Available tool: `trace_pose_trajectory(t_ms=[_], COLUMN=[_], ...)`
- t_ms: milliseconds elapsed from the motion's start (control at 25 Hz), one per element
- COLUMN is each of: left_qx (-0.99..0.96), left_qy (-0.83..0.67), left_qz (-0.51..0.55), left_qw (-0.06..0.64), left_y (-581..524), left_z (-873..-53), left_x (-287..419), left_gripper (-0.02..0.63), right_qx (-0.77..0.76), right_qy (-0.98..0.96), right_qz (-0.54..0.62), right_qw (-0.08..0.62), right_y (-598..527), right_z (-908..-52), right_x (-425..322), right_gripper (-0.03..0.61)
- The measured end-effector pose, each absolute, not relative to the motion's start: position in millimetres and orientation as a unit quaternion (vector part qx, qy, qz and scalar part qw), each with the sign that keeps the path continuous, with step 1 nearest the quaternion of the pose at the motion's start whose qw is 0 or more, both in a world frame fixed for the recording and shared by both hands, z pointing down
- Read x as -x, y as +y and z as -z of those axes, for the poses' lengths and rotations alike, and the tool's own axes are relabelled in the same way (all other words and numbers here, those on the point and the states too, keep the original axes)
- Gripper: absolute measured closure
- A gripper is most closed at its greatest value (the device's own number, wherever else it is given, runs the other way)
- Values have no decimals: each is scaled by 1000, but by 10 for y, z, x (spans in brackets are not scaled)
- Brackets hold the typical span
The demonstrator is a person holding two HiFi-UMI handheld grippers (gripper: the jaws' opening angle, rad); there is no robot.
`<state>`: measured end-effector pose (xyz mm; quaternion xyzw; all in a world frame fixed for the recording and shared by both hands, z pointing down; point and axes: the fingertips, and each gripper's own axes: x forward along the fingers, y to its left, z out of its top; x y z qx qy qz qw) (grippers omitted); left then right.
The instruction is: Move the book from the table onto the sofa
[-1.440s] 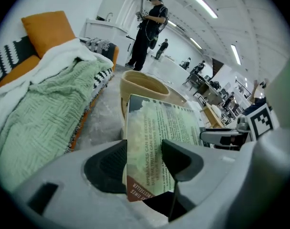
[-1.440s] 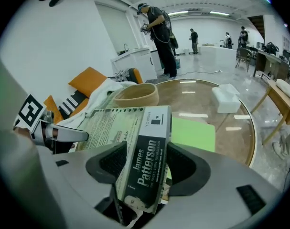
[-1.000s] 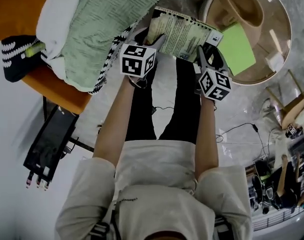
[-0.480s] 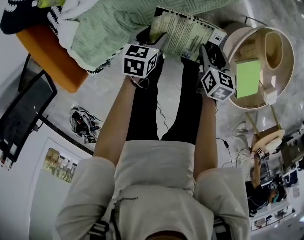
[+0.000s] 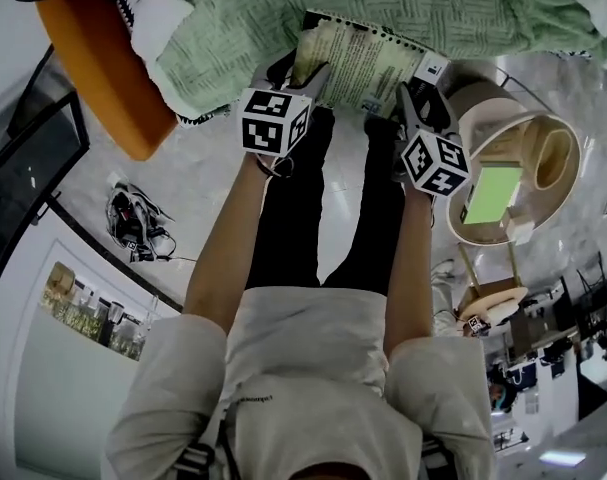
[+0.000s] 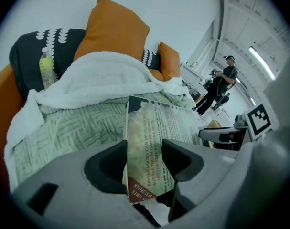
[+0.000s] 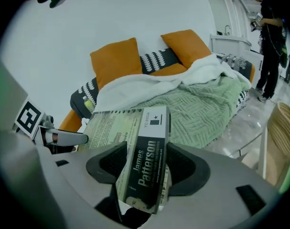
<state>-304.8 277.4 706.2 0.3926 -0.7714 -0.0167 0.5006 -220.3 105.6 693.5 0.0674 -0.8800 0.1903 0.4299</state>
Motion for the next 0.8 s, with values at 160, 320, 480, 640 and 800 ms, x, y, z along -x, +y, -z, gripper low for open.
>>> trace_pose_trajectory(t_ms=[160, 320, 480, 640, 800], left_qx=[-352, -312, -280, -250, -220], left_qy=[-787, -801, -808, -812, -815], left_qz=[42, 64, 83, 97, 112], left_qw=[505, 506, 512, 518, 524], left_y=[3000, 3211, 3418, 3576, 3754], left_z=[-7182, -7301, -7417, -7538, -7705], left_x=[3272, 3516, 3758, 3945, 4027], left_gripper=[379, 379, 379, 379, 381], right_qx=[-31, 9, 44, 75, 102], right_qy=[-880, -882, -881, -877, -870], right_qz=[-180, -157, -140, -129, -132], right_qw=[438, 444, 451, 457, 464], right_y=[1187, 1335, 1514, 1659, 1815], right_z=[-7068, -7187, -7290, -7426, -7635], right_x=[2621, 3074, 3461, 3766, 3994], right_gripper=[333, 333, 333, 333, 333])
